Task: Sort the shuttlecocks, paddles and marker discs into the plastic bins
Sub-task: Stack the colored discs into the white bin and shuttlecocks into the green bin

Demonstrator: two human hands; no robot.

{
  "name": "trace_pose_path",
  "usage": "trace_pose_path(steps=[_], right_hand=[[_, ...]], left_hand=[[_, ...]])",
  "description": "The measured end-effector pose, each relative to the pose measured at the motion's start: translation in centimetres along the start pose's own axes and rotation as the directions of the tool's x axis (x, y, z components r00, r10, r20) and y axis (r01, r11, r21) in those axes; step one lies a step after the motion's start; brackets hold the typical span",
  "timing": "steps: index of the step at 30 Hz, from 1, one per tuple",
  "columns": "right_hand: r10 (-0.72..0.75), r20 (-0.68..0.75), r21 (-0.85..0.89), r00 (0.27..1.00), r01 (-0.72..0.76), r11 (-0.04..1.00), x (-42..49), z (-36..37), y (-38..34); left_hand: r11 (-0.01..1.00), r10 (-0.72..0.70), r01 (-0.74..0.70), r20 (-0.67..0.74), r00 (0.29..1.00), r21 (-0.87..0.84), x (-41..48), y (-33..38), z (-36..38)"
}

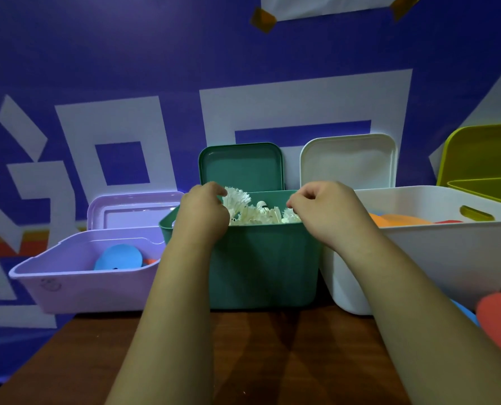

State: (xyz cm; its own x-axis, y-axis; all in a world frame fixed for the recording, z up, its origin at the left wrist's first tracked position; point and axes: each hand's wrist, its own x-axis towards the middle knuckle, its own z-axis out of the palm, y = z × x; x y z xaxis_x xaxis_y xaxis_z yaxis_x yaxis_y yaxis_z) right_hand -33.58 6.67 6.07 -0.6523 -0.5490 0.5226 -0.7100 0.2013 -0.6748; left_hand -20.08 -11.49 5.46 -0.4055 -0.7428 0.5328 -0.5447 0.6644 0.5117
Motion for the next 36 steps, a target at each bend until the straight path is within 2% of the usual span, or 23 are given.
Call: trace_pose_path(steps=[6,8,12,14,18,24,31,36], right_hand=[[-0.001,0.013,0.008,1.0,0.001,1.0,0.1,-0.1,-0.1],[-0.005,0.018,0.005,1.0,0.005,1.0,0.1,-0.1,0.0],[-0.009,0.022,0.007,1.0,0.009,1.0,0.0,0.0,0.1],[-0.014,0.031,0.008,0.999,0.013,1.0,0.1,0.1,0.2],[-0.019,0.041,0.006,0.999,0.019,1.0,0.1,0.3,0.2],[-0.026,0.037,0.001,0.999,0.026,1.0,0.1,0.1,0.0],[-0.021,0.019,0.02,1.0,0.021,1.0,0.0,-1.1,-0.1],[-0.002,0.017,0.055,1.0,0.001,0.998,-0.7,-3.4,0.0]], left_hand=[[0.987,0.048,-0.065,0.119,0.992,0.147,-0.5,0.0,0.6],[0.992,0.053,-0.063,0.082,0.995,0.114,-0.3,-0.1,0.8],[0.997,0.031,-0.031,-0.006,1.0,-0.064,-0.2,-0.2,0.6],[0.996,0.048,-0.046,0.017,0.999,-0.081,-0.3,-0.2,0.5],[0.994,0.086,-0.095,0.161,0.983,0.046,-0.7,0.0,0.4],[0.997,-0.006,0.014,0.11,0.994,-0.073,-0.7,1.1,-0.4],[0.949,0.186,-0.159,0.076,0.98,-0.272,-1.9,3.5,-1.3],[0.917,0.277,-0.189,0.222,0.935,-0.35,-3.0,6.2,-1.7]])
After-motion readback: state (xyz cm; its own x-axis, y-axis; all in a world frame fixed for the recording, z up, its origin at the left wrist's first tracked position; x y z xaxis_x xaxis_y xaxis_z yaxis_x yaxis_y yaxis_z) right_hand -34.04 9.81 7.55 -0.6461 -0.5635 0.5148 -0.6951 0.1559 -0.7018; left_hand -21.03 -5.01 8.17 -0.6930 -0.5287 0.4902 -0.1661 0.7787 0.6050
